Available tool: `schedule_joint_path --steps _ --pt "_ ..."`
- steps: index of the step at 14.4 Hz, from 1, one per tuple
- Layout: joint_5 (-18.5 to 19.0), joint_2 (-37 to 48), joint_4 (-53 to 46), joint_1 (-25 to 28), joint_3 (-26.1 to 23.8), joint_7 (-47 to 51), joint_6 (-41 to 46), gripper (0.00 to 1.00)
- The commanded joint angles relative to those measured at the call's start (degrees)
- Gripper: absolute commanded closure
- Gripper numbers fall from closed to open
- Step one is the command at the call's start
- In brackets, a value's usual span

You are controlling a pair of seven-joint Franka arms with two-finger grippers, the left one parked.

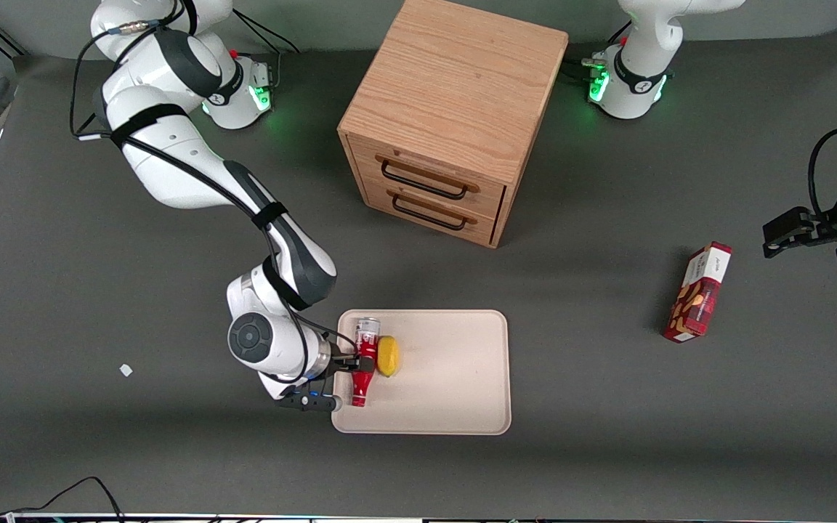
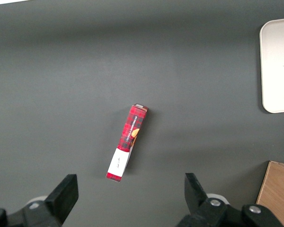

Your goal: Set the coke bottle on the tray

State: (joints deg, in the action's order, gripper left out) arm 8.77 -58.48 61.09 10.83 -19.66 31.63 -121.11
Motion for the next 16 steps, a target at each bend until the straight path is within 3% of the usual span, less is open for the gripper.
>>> schedule_joint_path --steps 1,5,8,10,11,13,16 --pt "1.78 10.02 3.49 -1.16 0.06 1.51 8.23 0.0" --pt "1.69 24.87 5.53 -4.06 0.33 0.63 22.37 0.0" --pt "0.81 35.33 5.35 -6.26 2.25 -7.08 35.37 0.0" --pt "-2.24 41.49 5.44 -6.61 6.72 -12.35 42.77 0.0" --pt "-5.57 44.74 6.13 -6.79 10.22 -14.47 45.15 0.0" --pt "-10.6 53.16 13.3 -6.7 16.65 -16.94 46.32 0.0" --pt "-11.14 66.61 30.69 -6.7 18.26 -17.39 40.89 0.0"
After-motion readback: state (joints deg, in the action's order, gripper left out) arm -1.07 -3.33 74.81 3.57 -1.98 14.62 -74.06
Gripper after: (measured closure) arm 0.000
